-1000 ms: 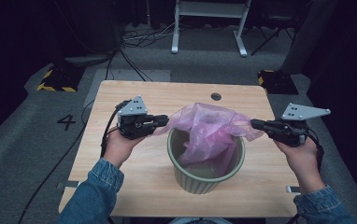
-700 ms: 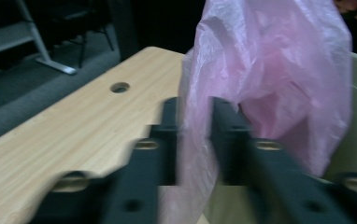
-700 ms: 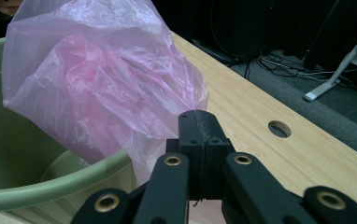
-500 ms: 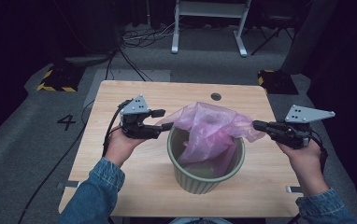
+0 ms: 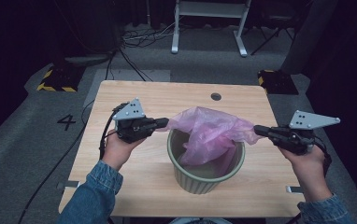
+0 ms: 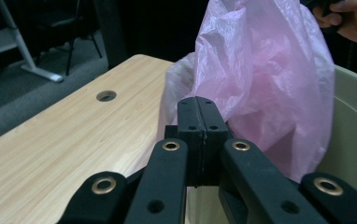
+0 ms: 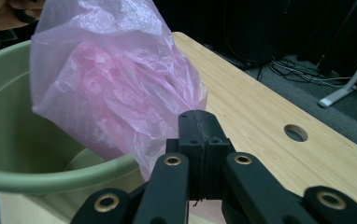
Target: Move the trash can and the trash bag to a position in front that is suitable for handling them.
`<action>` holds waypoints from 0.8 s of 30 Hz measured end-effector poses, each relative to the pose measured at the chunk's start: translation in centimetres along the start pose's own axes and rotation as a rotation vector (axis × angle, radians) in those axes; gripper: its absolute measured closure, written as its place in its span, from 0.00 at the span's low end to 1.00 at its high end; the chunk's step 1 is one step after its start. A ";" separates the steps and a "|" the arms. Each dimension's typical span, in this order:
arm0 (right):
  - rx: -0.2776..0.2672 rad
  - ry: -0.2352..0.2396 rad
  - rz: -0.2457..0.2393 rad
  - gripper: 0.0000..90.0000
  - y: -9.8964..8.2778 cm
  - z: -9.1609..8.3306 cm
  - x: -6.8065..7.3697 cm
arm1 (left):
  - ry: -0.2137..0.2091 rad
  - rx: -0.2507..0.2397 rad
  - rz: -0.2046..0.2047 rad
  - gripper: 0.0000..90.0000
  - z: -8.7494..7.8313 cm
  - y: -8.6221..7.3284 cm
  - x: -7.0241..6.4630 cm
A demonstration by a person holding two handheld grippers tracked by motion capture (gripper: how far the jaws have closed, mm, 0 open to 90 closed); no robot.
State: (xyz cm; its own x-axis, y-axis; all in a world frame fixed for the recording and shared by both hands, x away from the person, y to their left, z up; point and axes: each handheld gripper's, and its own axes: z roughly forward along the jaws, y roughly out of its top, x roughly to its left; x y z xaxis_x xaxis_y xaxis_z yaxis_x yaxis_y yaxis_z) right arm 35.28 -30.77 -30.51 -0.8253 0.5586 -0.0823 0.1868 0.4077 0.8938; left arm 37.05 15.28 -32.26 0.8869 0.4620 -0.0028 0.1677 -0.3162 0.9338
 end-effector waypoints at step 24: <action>-0.008 0.160 -0.126 1.00 -2.7 -2.3 6.1 | -0.131 -0.008 0.100 1.00 -3.4 -4.1 -4.9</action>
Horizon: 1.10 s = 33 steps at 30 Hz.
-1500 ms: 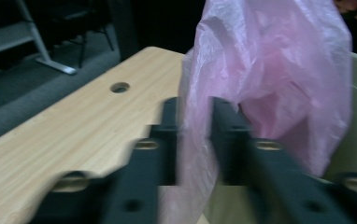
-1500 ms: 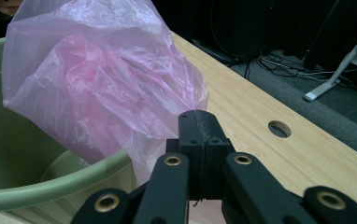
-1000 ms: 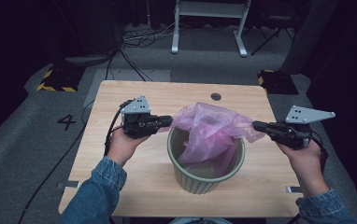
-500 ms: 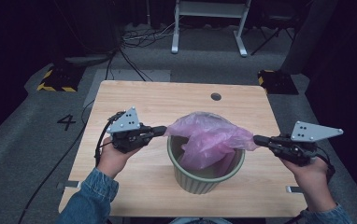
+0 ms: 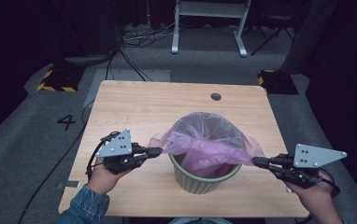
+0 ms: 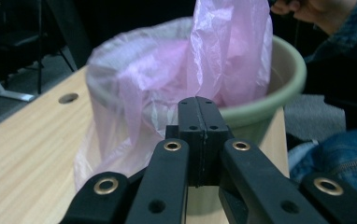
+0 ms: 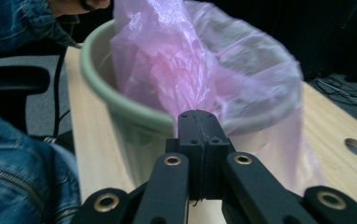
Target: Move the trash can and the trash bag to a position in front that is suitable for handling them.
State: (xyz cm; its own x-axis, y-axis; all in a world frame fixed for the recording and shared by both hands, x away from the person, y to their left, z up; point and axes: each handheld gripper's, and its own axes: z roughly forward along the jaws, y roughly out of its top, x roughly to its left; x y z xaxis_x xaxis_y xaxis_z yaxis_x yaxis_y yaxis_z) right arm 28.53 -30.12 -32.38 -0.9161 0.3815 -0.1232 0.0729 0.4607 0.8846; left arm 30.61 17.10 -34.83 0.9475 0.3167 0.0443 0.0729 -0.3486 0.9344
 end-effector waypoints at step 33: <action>0.240 0.113 0.085 1.00 -7.3 4.4 0.2 | -0.102 0.241 -0.006 1.00 3.8 -6.2 -0.1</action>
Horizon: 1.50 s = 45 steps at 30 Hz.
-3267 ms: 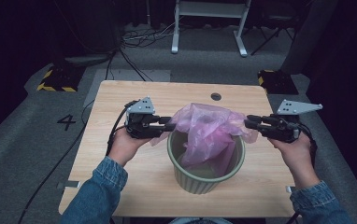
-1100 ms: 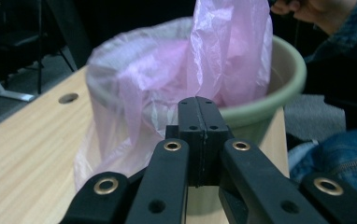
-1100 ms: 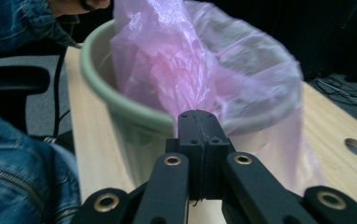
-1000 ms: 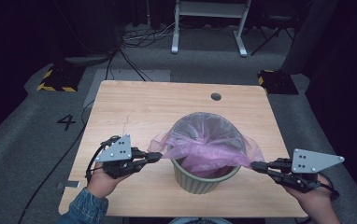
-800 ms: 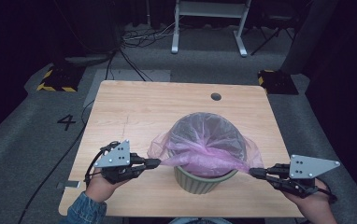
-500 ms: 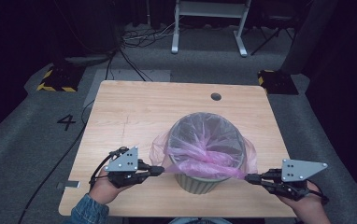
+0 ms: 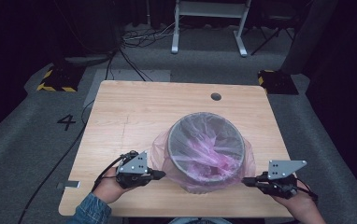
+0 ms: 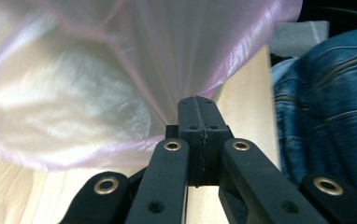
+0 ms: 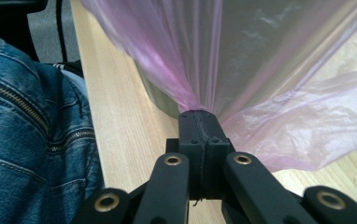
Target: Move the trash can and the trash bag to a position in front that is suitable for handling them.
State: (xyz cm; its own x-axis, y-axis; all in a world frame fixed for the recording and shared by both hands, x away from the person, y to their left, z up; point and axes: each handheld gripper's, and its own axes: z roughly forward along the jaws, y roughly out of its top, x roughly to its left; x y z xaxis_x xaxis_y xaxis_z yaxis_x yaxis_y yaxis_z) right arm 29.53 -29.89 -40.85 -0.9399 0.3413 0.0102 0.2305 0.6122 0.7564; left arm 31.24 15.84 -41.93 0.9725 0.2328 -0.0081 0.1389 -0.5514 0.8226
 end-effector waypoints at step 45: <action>-0.180 -0.156 0.076 1.00 3.4 -1.7 -1.1 | 0.190 -0.144 -0.112 1.00 -2.0 2.1 2.1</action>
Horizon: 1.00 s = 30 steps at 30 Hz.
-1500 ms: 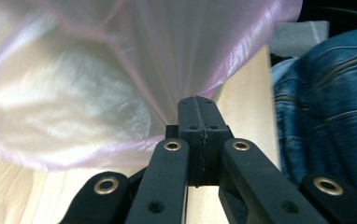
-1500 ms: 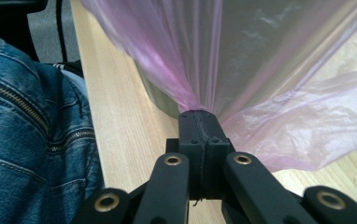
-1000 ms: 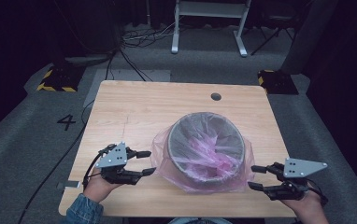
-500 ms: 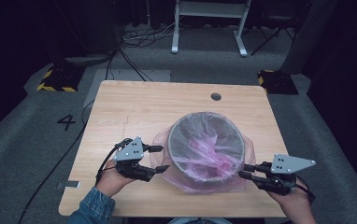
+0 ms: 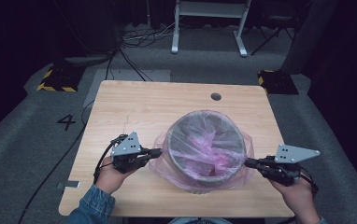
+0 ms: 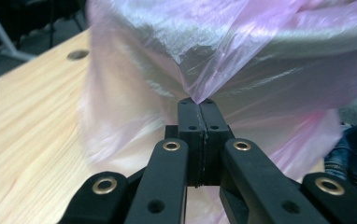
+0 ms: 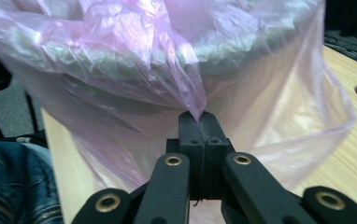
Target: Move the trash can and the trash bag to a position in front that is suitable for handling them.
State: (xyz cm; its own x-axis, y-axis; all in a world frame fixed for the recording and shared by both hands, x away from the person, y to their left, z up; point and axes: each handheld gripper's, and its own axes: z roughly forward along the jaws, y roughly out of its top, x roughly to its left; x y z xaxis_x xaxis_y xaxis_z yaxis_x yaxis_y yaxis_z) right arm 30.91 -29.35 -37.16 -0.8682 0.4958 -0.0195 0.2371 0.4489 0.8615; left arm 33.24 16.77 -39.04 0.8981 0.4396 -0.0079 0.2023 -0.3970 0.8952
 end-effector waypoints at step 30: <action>0.178 0.011 0.152 0.97 -5.1 4.6 -4.2 | -0.003 0.178 -0.113 0.88 4.5 -4.3 2.0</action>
State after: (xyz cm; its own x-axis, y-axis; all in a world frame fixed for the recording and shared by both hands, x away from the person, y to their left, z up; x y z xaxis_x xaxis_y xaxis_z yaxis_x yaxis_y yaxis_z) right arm 35.36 -30.29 -43.80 -0.8210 0.5602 0.1103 0.4379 0.4939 0.7512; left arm 35.96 15.73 -44.96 0.8669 0.4872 -0.1051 0.3672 -0.4818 0.7956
